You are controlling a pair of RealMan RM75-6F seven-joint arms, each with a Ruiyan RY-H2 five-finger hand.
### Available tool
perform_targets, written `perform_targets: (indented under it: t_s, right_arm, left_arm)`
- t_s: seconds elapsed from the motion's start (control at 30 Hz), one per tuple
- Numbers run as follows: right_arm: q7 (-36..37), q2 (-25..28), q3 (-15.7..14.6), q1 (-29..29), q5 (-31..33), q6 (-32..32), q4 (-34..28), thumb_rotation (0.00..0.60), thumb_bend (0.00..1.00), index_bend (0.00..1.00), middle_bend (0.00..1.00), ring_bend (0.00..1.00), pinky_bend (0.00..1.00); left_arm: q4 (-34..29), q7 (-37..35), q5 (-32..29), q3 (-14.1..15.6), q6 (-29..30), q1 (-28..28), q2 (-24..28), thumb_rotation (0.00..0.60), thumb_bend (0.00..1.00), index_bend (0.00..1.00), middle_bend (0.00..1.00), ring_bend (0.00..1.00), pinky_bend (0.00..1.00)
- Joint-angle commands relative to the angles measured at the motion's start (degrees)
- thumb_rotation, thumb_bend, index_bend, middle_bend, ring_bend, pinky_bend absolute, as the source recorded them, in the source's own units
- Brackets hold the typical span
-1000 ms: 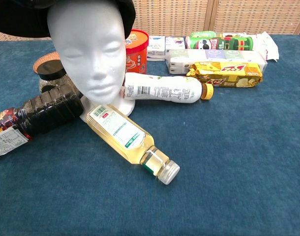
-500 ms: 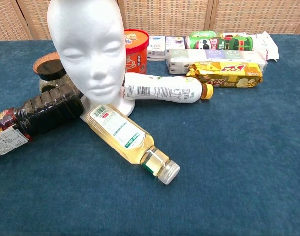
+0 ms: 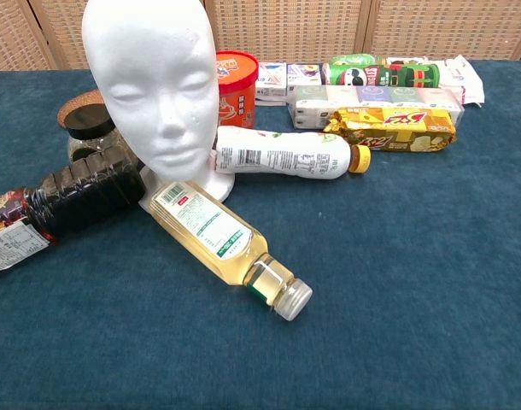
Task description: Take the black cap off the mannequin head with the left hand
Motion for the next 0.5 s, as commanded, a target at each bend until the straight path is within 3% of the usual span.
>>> perform_targets:
  t_s: [0.03, 0.23, 0.5]
  right_arm:
    - [-0.5, -0.1, -0.3, 0.1, -0.5, 0.0, -0.3, 0.6, 0.0, 0.11, 0.0, 0.0, 0.0]
    - [-2.0, -0.2, -0.9, 0.3, -1.3, -0.5, -1.0, 0.6, 0.0, 0.11, 0.0, 0.0, 0.0]
    - [-4.0, -0.7, -1.1, 0.6, -1.1, -1.8, -1.4, 0.6, 0.0, 0.11, 0.0, 0.0, 0.0]
  left_arm:
    - [9.1, -10.0, -5.2, 0.2, -0.2, 2.6, 3.4, 0.6, 0.31, 0.71, 0.53, 0.46, 0.62]
    - [23.0, -22.8, -8.5, 4.1, -3.5, 1.9, 1.4, 0.6, 0.31, 0.71, 0.53, 0.46, 0.62]
    - [39.2, -28.4, -10.4, 8.4, -7.7, -0.9, -3.9, 0.6, 0.31, 0.71, 0.53, 0.46, 0.62]
